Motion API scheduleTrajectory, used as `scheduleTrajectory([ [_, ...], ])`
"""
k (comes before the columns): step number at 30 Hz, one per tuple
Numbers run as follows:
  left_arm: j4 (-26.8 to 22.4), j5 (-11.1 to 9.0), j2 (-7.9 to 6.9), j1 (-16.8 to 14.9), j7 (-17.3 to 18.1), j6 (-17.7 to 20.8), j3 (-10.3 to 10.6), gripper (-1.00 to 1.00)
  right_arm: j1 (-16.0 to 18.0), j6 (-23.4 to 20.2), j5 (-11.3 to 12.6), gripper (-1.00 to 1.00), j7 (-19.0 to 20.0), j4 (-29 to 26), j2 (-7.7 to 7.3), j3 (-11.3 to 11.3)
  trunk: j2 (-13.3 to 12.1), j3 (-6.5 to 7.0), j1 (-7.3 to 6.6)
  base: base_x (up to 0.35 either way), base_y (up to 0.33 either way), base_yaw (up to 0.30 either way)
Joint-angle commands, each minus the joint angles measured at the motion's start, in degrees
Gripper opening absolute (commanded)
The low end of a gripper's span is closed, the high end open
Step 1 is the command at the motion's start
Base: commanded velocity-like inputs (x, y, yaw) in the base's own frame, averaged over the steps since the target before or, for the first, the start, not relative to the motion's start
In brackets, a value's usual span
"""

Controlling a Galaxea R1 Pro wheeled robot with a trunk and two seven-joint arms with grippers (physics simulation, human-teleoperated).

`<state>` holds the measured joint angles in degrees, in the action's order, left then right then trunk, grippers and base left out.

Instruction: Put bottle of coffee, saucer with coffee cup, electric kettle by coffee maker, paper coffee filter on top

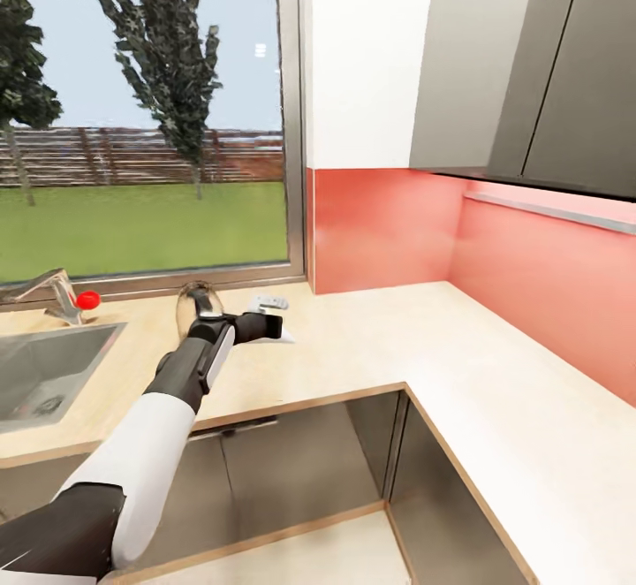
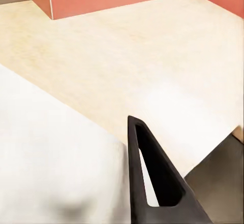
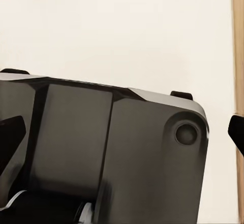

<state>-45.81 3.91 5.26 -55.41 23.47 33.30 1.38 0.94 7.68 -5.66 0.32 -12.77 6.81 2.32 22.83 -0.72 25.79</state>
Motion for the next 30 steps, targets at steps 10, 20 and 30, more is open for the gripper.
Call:
scheduleTrajectory([
  [10,-0.06,0.48,-0.22,-0.05,0.45,0.16,-0.21,-1.0,0.03,0.14,-0.58,1.0,-0.01,0.02,-0.02,-0.04,0.09,-0.08,-0.01,-0.339,-0.004,0.184],
  [20,-0.06,0.46,-0.34,0.01,0.56,0.1,-0.19,-1.0,0.03,0.14,-0.58,1.0,-0.06,0.02,-0.04,-0.04,0.09,-0.08,-0.01,-0.341,0.0,0.275],
  [30,-0.2,0.53,-1.15,4.3,5.94,-0.68,-0.23,-1.0,0.03,0.14,-0.58,1.0,-0.06,0.02,0.03,-0.04,0.09,-0.08,-0.01,-0.341,0.0,0.275],
])
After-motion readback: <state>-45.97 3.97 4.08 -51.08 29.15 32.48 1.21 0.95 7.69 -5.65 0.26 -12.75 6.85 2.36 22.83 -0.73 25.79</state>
